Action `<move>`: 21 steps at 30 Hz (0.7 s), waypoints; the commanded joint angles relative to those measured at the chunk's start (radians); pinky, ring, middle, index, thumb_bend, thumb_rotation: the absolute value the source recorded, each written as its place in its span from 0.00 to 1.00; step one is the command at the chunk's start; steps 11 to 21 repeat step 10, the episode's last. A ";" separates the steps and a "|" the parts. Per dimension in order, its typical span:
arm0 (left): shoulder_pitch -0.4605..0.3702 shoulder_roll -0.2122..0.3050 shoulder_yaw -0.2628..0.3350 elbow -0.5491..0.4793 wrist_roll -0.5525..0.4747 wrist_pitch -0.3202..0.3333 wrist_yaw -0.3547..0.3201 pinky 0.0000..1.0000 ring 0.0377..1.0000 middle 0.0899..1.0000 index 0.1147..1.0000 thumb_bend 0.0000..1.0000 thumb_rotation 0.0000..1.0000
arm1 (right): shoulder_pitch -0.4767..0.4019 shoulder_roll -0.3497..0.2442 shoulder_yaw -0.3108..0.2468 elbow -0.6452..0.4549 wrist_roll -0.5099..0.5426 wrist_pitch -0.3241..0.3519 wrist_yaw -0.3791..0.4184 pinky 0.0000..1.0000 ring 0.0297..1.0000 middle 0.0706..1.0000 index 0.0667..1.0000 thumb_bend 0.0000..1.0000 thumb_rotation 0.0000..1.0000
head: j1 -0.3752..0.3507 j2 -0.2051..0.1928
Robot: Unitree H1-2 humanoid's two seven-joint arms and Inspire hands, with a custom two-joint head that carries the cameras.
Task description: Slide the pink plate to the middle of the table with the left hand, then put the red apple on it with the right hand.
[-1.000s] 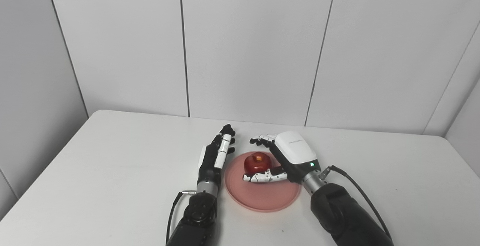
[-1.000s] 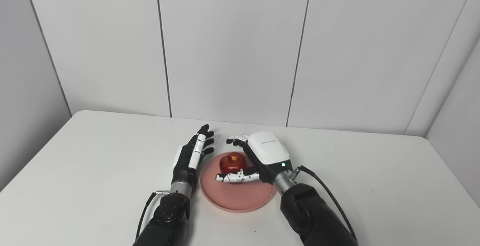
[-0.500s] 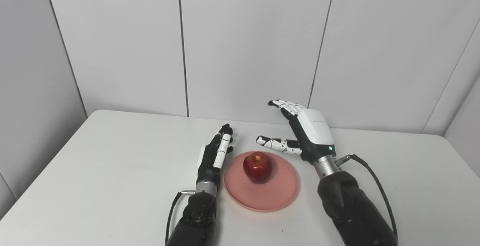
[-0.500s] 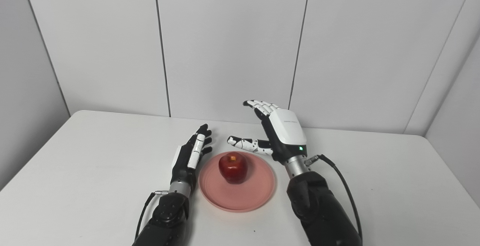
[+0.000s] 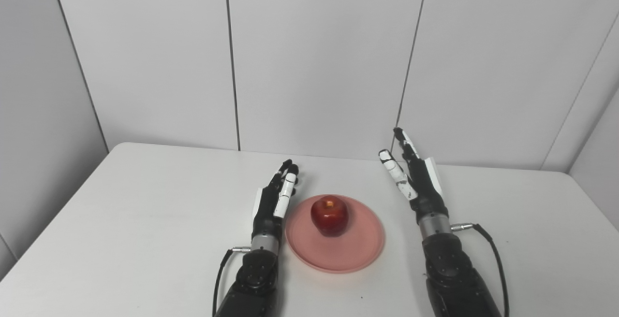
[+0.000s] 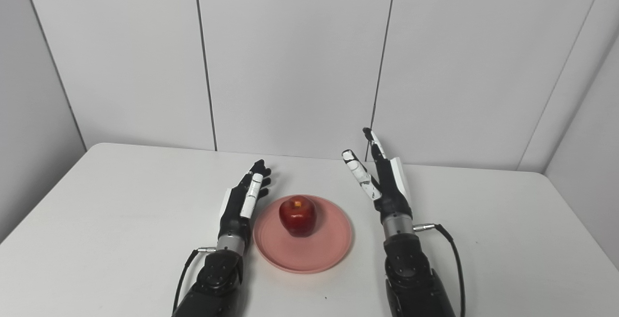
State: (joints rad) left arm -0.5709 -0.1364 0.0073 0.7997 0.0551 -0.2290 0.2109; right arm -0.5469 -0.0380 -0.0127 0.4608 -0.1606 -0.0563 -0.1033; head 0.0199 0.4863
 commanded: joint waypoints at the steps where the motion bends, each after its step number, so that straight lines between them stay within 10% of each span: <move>1: 0.047 -0.025 -0.009 0.023 0.016 -0.002 0.029 0.97 0.96 0.95 0.92 0.75 0.99 | -0.024 0.019 -0.019 -0.016 0.056 0.025 0.016 1.00 1.00 1.00 0.96 0.90 1.00 | 0.000 0.002; 21: 0.045 -0.036 -0.002 0.039 0.030 -0.065 0.086 1.00 1.00 1.00 1.00 0.68 1.00 | 0.001 0.040 -0.054 -0.003 0.159 0.080 0.034 1.00 1.00 0.98 0.97 0.86 1.00 | -0.006 0.003</move>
